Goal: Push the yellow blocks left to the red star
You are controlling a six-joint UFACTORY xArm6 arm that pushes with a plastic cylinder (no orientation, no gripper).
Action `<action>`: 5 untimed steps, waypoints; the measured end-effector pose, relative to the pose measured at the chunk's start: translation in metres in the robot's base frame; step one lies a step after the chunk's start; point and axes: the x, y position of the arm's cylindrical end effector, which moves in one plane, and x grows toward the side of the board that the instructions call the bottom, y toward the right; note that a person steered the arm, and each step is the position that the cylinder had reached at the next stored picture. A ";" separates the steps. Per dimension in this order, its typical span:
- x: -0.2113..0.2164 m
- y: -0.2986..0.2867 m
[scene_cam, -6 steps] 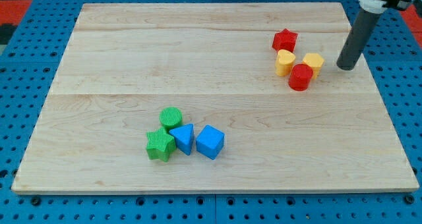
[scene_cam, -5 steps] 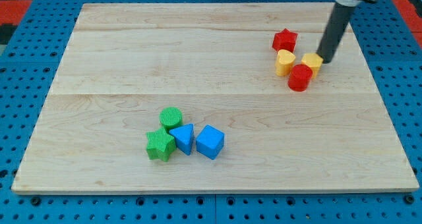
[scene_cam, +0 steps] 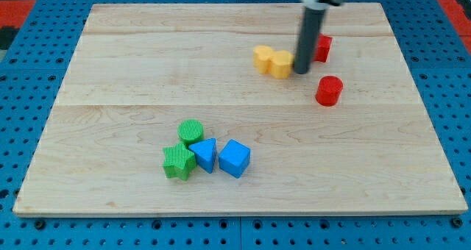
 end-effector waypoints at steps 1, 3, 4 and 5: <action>-0.021 -0.037; -0.049 -0.058; -0.062 -0.019; -0.067 0.042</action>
